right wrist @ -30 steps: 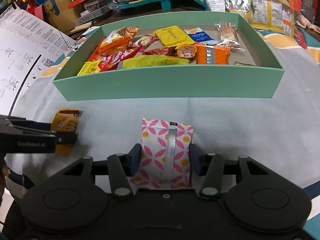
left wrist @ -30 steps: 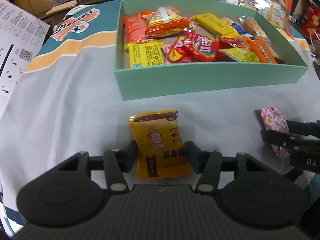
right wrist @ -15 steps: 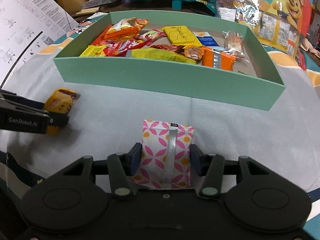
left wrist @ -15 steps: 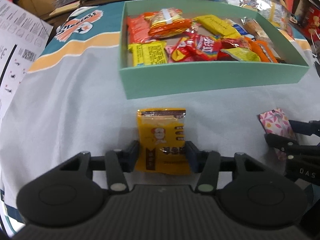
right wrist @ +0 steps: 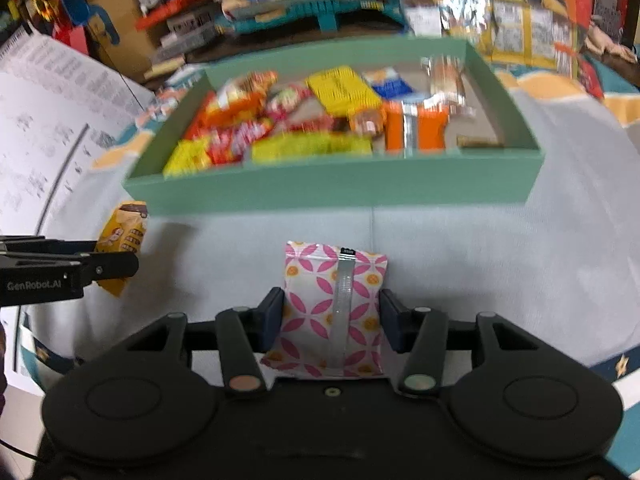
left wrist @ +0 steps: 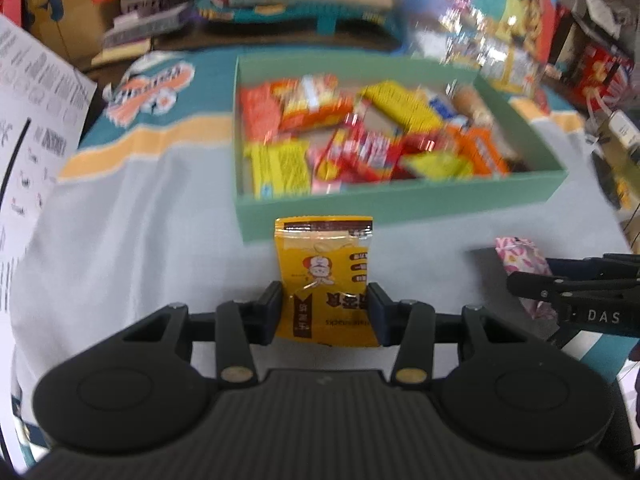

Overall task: Organize snacks
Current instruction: 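Lower both packets into the green box and open both grippers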

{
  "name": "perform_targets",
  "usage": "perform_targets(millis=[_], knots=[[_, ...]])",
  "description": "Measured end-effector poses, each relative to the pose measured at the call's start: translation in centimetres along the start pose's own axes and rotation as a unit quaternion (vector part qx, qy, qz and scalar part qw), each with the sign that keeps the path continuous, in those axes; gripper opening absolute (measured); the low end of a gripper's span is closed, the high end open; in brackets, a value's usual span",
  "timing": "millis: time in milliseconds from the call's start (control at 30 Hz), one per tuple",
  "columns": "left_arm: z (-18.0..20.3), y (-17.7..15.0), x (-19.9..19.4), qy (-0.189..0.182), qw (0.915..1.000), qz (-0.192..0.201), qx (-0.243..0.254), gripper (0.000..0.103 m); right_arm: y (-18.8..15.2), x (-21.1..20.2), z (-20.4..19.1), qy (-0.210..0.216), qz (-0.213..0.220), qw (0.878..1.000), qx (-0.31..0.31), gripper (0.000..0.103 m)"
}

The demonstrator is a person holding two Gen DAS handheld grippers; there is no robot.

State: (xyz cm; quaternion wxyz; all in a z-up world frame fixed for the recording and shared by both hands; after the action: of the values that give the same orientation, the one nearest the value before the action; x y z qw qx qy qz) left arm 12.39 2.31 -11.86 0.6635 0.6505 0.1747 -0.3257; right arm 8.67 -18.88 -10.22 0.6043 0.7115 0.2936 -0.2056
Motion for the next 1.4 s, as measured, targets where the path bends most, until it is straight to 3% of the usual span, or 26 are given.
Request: perform_targets(millis=[267, 533, 800, 1233, 1267, 1300, 1333, 1367, 1400], knots=[[2.0, 7.6, 1.6, -0.02, 0.9987, 0.046, 0.007, 0.044, 6.9, -0.4, 0.8, 0.011, 0.053, 0.998, 0.011, 0.05], [4.8, 13.5, 8.0, -0.034, 0.9986, 0.04, 0.0, 0.044, 14.0, 3.5, 4.3, -0.007, 0.068, 0.997, 0.036, 0.05], [6.1, 14.4, 14.6, -0.03, 0.9995, 0.007, -0.002, 0.044, 17.0, 10.8, 8.1, -0.024, 0.055, 0.996, 0.073, 0.05], [5.7, 13.7, 19.3, -0.017, 0.9993, -0.029, 0.016, 0.045, 19.1, 18.5, 11.6, -0.034, 0.044, 0.995, 0.088, 0.054], [5.7, 13.8, 19.6, -0.016, 0.9993, -0.03, 0.017, 0.048, 19.3, 18.7, 11.7, -0.039, 0.047, 0.994, 0.089, 0.062], [5.7, 13.9, 19.6, -0.015, 0.9993, -0.029, 0.018, 0.06, 19.4, 18.9, 11.8, -0.042, 0.049, 0.994, 0.091, 0.071], [5.8, 13.9, 19.6, -0.015, 0.9993, -0.029, 0.02, 0.072, 19.5, 18.9, 12.0, -0.044, 0.052, 0.993, 0.095, 0.088], [5.8, 14.0, 19.5, -0.014, 0.9993, -0.025, 0.023, 0.094, 19.6, 18.7, 11.9, -0.043, 0.057, 0.993, 0.099, 0.097], [5.8, 14.1, 19.2, -0.009, 0.9995, -0.017, 0.027, 0.103, 19.6, 18.5, 11.9, -0.039, 0.062, 0.992, 0.103, 0.099]])
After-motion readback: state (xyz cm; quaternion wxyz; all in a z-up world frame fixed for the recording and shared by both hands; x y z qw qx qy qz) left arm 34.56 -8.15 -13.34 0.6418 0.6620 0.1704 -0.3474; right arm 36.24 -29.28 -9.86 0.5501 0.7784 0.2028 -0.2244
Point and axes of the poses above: each gripper's, at about its wrist camera, not at the fingertips, and x roughly the way its jaws point, z to its right, y to its top, the point moved 9 cm from there along x, roughly the way its jaws point, and after that the axes turned 15 degrees about z, right-handed, at the moved point
